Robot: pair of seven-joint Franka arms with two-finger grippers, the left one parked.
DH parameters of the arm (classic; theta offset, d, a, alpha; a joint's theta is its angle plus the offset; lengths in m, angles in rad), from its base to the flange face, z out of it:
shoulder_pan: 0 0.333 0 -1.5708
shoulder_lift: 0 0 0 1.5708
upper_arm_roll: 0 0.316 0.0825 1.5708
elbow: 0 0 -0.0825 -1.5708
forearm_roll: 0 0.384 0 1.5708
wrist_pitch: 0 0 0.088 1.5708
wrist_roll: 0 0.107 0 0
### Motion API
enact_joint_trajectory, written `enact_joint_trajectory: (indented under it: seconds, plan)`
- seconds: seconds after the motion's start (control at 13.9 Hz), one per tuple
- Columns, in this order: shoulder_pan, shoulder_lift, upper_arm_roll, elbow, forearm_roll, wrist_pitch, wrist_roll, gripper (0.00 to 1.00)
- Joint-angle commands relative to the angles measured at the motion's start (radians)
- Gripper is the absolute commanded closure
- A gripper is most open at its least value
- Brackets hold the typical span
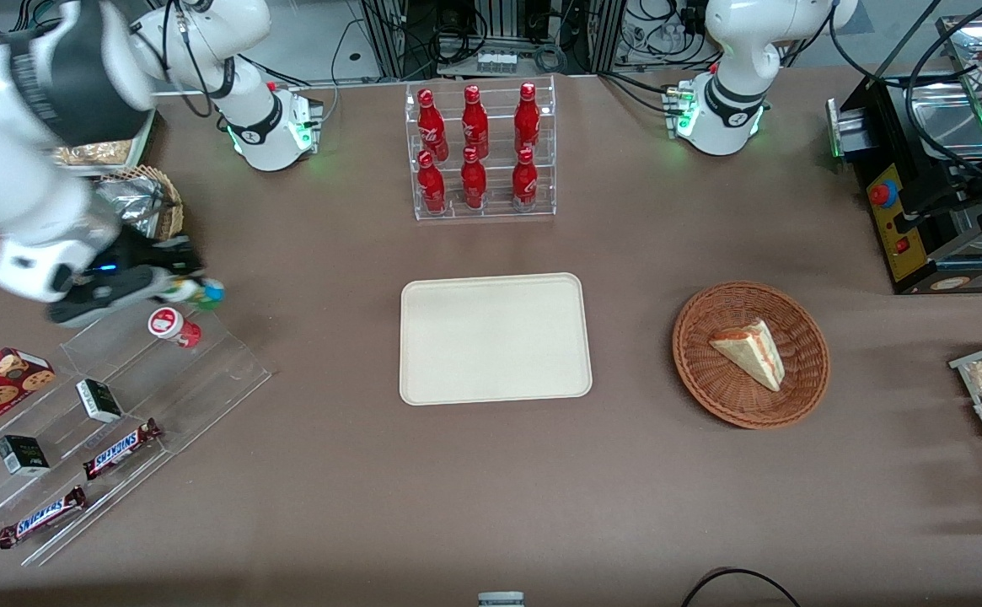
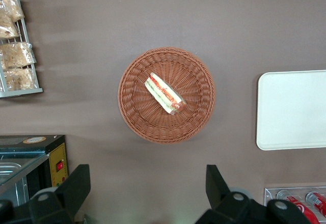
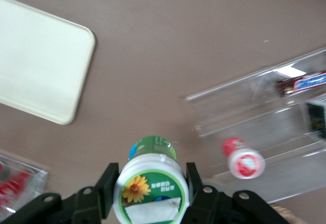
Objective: Place green gum on tray
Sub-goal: 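Carry the gum jar with the right gripper over the cream tray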
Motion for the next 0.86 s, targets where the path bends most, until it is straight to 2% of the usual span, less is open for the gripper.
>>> enact_joint_trajectory:
  seconds: [0.0, 0.22, 0.36, 0.79]
  plan:
    - [0.15, 0.087, -0.011, 0.064, -0.015, -0.007, 0.263, 1.0]
    - [0.282, 0.254, -0.011, 0.2, -0.006, -0.002, 0.522, 1.0]
    - [0.336, 0.36, -0.011, 0.258, -0.001, 0.034, 0.657, 1.0]
    - [0.48, 0.618, -0.011, 0.291, 0.011, 0.347, 0.94, 1.0]
